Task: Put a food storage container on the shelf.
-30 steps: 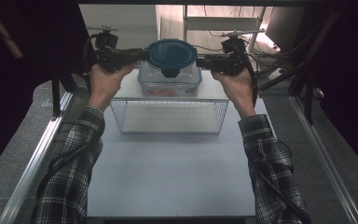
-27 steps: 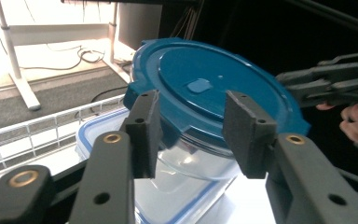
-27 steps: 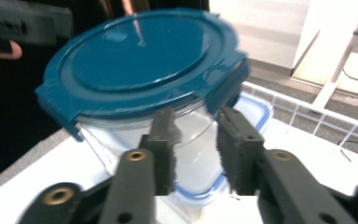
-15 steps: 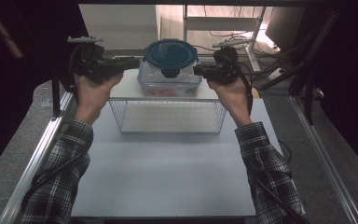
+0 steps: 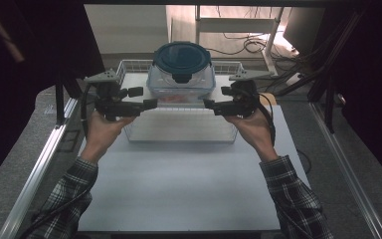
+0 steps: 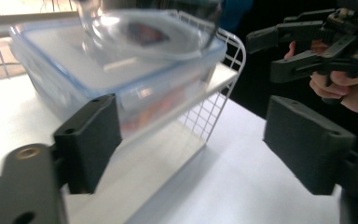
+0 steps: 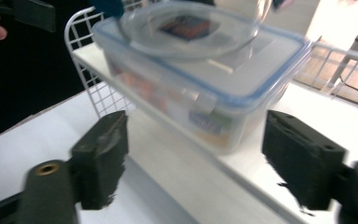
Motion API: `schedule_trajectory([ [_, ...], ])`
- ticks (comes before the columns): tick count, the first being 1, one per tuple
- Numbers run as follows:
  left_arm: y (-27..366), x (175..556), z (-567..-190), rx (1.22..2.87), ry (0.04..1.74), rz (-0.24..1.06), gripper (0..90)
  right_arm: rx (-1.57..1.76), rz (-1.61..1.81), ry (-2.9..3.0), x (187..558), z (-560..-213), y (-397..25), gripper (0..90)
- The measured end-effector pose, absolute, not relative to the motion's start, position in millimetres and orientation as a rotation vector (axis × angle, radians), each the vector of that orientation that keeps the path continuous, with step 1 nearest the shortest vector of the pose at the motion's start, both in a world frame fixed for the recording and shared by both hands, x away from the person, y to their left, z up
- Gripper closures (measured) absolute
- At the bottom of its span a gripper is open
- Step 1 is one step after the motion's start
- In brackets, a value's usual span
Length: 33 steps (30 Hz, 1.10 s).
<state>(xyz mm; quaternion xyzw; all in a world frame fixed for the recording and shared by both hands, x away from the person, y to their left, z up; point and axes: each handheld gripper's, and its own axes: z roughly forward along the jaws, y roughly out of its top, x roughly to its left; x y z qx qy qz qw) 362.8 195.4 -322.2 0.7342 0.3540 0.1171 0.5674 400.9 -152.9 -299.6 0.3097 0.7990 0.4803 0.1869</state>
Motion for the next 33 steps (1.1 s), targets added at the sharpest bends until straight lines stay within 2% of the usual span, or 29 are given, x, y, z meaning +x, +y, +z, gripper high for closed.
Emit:
schedule_trajectory([
  [1, 194, 361, -326, 1.735, 0.835, 0.275, 13.9, 0.864, 1.353, 2.257, 398, -303, -154, 18.6],
  [5, 189, 350, -340, 1.757, 0.83, 0.264, 10.3, 0.847, 1.357, 2.27, 388, -314, -157, 12.4],
  [11, 182, 338, -359, 1.796, 0.819, 0.25, 8.9, 0.824, 1.348, 2.303, 377, -329, -158, 5.9],
  [33, 174, 311, -416, 1.855, 0.823, 0.278, 5.9, 0.75, 1.319, 2.344, 356, -377, -155, 0.0],
])
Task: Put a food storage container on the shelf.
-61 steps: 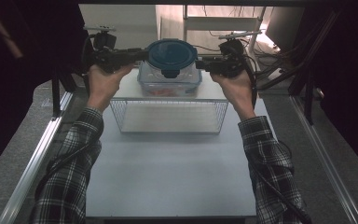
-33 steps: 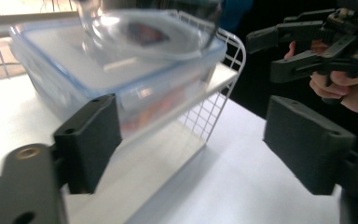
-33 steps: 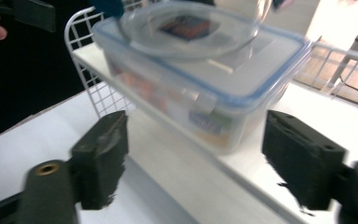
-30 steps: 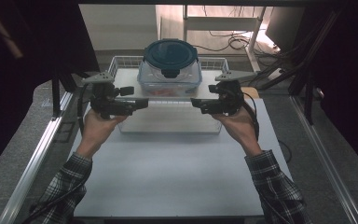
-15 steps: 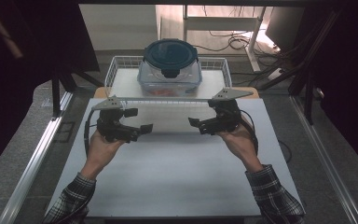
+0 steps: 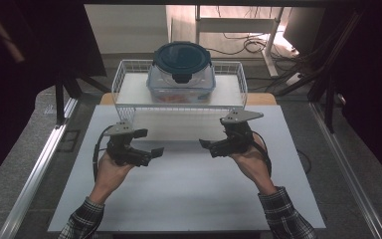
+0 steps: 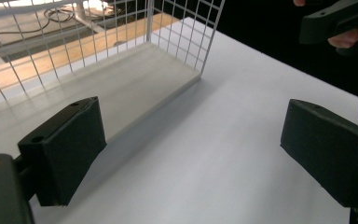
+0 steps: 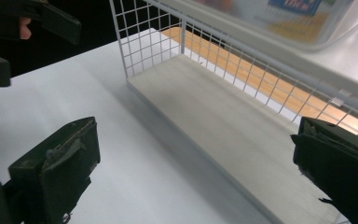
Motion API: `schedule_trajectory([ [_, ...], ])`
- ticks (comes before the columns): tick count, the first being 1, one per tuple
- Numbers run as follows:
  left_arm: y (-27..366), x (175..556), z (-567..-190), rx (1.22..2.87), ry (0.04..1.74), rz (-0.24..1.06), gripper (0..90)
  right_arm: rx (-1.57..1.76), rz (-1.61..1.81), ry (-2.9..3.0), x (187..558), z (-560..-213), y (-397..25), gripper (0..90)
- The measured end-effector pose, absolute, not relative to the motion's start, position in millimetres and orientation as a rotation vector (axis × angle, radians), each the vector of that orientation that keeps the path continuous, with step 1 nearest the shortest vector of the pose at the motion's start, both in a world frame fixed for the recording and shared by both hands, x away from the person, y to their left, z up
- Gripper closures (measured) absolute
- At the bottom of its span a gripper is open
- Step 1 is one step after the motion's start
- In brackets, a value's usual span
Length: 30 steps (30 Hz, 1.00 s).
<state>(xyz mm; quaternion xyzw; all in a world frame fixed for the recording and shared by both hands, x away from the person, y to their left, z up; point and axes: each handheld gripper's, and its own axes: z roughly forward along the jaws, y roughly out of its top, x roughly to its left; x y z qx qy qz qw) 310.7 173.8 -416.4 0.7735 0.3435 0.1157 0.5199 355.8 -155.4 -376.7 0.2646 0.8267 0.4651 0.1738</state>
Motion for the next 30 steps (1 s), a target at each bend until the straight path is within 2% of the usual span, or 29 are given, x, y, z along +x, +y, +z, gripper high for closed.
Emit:
schedule_trajectory([
  [17, 164, 297, -450, 1.907, 0.79, 0.28, 4.9, 0.787, 1.37, 2.369, 342, -407, -162, 0.0],
  [30, 171, 282, -465, 1.912, 0.838, 0.282, 3.9, 0.786, 1.345, 2.376, 326, -423, -169, 0.0],
])
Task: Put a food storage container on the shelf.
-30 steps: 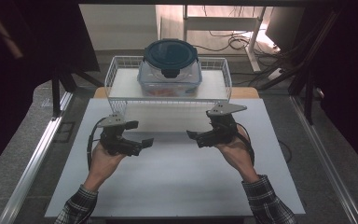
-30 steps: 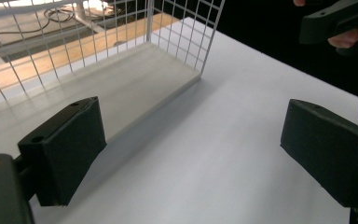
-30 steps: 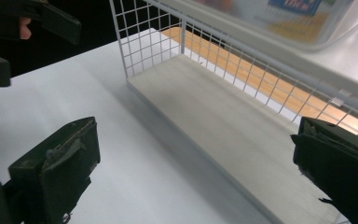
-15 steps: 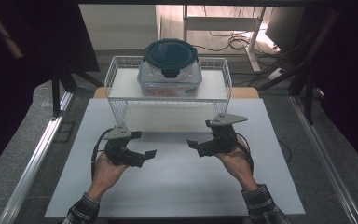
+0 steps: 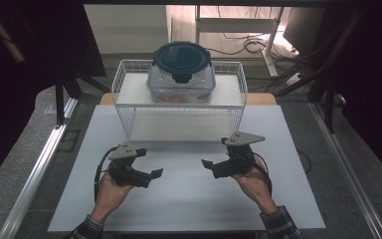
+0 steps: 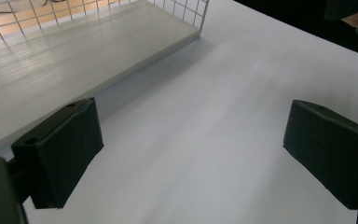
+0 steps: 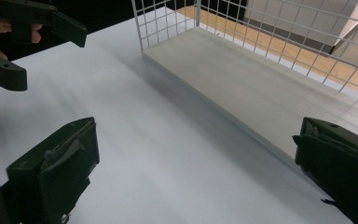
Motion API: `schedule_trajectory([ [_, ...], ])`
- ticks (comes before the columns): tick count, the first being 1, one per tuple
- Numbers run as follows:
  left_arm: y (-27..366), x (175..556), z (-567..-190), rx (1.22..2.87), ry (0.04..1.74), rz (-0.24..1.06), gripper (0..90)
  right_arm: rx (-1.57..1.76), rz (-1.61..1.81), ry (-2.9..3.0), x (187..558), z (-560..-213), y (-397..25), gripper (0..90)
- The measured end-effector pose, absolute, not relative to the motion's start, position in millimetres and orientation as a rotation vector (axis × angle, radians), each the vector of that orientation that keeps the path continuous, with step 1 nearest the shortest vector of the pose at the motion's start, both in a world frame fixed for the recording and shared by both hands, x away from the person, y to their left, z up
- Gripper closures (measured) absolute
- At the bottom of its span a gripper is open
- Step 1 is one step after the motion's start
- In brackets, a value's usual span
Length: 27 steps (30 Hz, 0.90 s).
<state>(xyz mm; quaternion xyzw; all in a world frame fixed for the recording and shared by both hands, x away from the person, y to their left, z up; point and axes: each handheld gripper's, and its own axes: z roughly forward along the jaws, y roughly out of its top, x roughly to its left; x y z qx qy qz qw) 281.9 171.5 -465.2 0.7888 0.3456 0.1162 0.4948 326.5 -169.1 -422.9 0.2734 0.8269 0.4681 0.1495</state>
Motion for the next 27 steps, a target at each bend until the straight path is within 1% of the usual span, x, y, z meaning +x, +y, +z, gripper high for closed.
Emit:
schedule_trajectory([
  [13, 171, 266, -475, 1.923, 0.859, 0.328, 3.1, 0.778, 1.332, 2.377, 307, -431, -175, 0.0],
  [27, 174, 259, -487, 1.924, 0.869, 0.328, 3.5, 0.805, 1.293, 2.371, 298, -448, -184, 0.0],
])
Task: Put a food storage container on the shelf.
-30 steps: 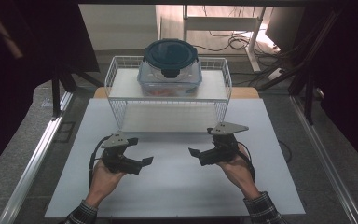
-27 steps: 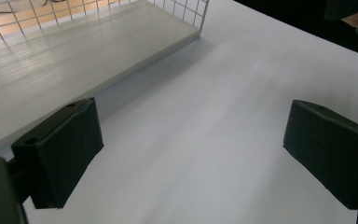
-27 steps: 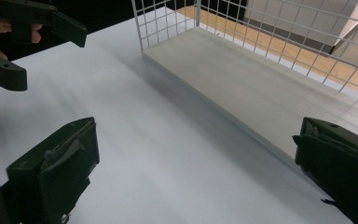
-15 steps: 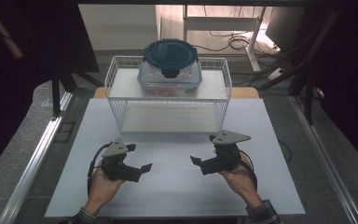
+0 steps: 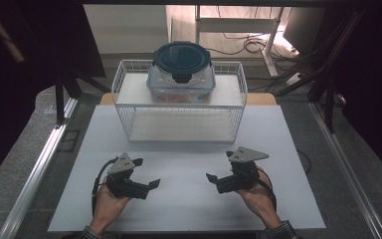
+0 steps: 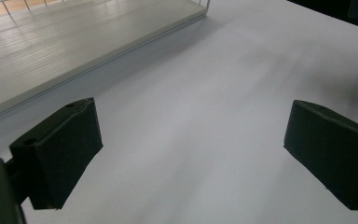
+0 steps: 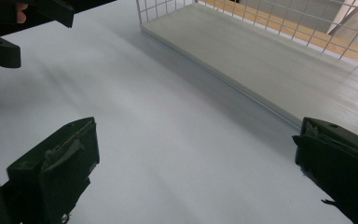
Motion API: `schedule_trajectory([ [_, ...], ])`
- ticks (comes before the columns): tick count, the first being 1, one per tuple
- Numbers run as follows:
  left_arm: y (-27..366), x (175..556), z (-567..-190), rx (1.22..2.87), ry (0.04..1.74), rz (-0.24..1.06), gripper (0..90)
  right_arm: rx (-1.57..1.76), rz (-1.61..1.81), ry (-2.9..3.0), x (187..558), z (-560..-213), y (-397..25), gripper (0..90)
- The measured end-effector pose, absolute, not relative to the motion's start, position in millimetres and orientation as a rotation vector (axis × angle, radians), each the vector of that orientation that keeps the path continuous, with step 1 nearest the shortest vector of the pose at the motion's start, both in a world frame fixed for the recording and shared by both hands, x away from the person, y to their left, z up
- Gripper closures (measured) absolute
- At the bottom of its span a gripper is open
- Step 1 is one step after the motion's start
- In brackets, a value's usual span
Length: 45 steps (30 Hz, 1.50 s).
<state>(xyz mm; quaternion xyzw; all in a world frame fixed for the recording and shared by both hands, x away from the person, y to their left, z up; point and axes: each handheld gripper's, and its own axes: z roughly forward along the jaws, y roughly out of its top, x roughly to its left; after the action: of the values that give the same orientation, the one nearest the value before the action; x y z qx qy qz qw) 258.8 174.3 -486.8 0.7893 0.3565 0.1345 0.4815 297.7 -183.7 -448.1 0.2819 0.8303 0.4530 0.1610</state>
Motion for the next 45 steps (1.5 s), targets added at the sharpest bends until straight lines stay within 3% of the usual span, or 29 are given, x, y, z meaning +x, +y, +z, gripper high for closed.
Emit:
schedule_trajectory([
  [45, 209, 226, -509, 1.96, 0.963, 0.378, 3.5, 0.901, 1.196, 2.359, 268, -473, -227, 0.0],
])
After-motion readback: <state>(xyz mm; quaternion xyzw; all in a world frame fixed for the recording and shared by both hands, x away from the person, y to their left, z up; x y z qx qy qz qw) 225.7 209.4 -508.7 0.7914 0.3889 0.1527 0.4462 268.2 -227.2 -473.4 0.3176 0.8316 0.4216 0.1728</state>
